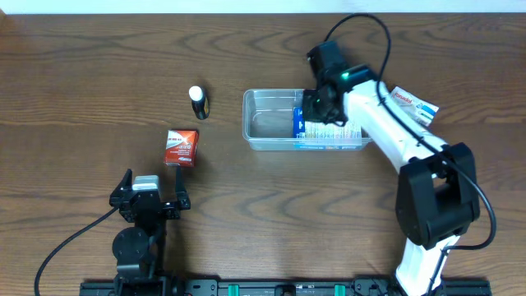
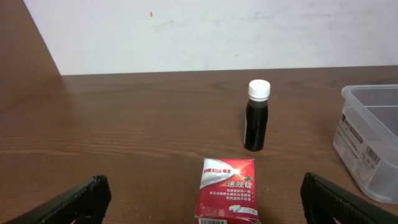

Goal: Pack container

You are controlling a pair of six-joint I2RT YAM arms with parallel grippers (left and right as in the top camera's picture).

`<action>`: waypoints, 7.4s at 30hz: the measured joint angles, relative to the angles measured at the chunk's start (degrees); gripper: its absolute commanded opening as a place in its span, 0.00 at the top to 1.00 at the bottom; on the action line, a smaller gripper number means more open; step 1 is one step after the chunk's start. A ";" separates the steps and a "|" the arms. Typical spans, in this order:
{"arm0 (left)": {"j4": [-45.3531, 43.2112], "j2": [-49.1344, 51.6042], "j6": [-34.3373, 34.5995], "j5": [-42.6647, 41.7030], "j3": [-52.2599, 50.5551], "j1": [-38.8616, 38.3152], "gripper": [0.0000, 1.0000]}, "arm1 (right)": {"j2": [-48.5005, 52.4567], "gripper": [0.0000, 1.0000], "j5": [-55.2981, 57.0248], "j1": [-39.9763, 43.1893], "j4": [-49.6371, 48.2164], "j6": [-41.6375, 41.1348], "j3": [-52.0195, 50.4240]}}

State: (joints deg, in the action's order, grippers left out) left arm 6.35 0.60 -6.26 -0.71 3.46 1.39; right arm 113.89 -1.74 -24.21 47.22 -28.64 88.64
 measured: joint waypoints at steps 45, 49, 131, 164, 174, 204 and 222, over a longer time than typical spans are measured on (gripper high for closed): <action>0.00 0.00 0.00 0.00 0.00 0.00 0.02 | 5.16 0.99 8.87 -9.42 -6.23 -9.68 -0.37; 0.00 0.00 0.00 0.00 0.00 0.00 0.02 | 6.69 0.99 8.85 -9.42 -6.21 -8.15 -0.37; 0.02 0.00 0.00 0.00 0.00 0.00 0.02 | -2.25 0.99 -3.41 24.13 15.41 19.12 0.00; 0.02 0.00 0.00 0.00 0.00 0.00 0.02 | -2.25 0.99 -1.07 22.95 10.91 29.07 -0.33; 0.02 0.00 0.00 0.00 0.00 0.00 0.02 | -2.25 0.99 1.81 28.59 4.94 27.08 -0.33; 0.02 0.00 0.00 0.00 0.00 0.00 0.02 | -1.27 0.99 4.13 42.14 -9.99 25.20 -0.42; 0.00 0.00 0.00 0.00 0.00 0.00 0.02 | 5.75 0.99 4.11 42.27 -14.10 24.70 -0.94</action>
State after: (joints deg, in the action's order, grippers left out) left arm 6.35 0.60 -6.26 -0.71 3.46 1.39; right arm 119.63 2.37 18.06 33.12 -3.95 87.70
